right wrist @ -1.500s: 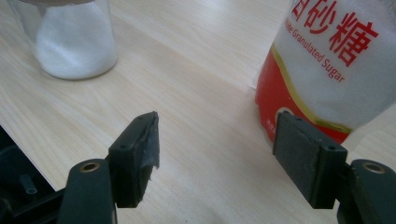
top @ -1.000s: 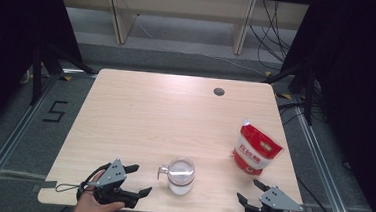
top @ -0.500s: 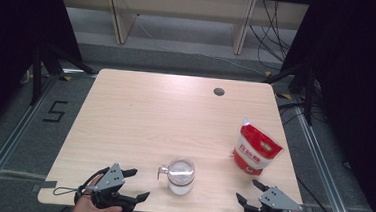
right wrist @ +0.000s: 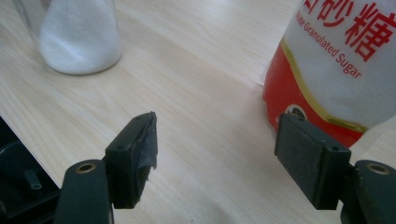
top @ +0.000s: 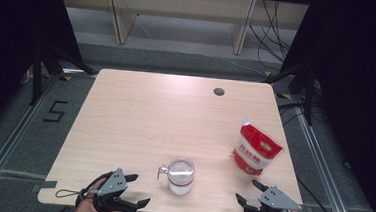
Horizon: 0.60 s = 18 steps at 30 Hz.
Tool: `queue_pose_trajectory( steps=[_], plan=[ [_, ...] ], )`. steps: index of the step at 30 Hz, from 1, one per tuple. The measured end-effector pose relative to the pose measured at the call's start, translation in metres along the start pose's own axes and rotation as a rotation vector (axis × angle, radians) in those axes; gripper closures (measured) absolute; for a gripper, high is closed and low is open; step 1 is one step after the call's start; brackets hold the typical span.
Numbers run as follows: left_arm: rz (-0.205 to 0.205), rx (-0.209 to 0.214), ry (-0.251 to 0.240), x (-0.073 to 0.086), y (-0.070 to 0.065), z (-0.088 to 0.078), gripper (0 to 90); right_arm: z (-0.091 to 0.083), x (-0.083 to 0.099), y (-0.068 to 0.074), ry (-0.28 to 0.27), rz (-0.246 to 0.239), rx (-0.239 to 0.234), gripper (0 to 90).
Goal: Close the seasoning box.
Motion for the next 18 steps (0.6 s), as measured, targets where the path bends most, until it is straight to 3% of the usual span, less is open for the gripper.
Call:
queue_pose_trajectory(
  steps=[2, 3, 9, 12, 13, 16, 18],
  plan=[
    [0.0, -0.001, -0.001, -0.0003, 0.0006, -0.0002, 15.9, -0.0002, 0.0001, 0.0001, 0.001, 0.005, 0.001, 30.8],
    [-0.029, -0.004, -0.004, -0.0007, -0.0007, 0.0002, 15.9, -0.0005, -0.0005, -0.0019, -0.004, -0.007, 0.014, 30.8],
    [-0.012, -0.003, 0.004, 0.0005, 0.0, 0.0001, 15.9, 0.0003, 0.0003, 0.0001, 0.002, 0.006, 0.003, 30.3],
    [-0.031, -0.013, 0.002, 0.0005, -0.0004, 0.0011, 16.0, 0.0001, 0.0011, -0.0007, 0.004, 0.022, 0.004, 29.6],
    [0.001, -0.023, 0.024, 0.0028, 0.0032, 0.0001, 16.0, 0.0011, 0.0003, -0.0002, -0.008, 0.031, -0.006, 29.5],
    [-0.017, -0.005, 0.002, 0.0007, 0.0019, 0.0024, 16.0, 0.0007, 0.0011, -0.004, -0.003, 0.017, 0.003, 28.8],
    [-0.034, -0.01, 0.009, 0.0016, 0.0018, 0.0028, 16.0, 0.0007, 0.0019, -0.0027, -0.001, 0.038, -0.005, 28.2]
  ],
)
Point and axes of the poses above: each handheld gripper's, and its own axes: z roughly forward along the jaws, x roughly out of its underside, y roughly to its left, the point moved 10 cm from there along z, roughly forward along the jaws, and after that the axes turned 9 degrees about -x, right-handed, at the moved point
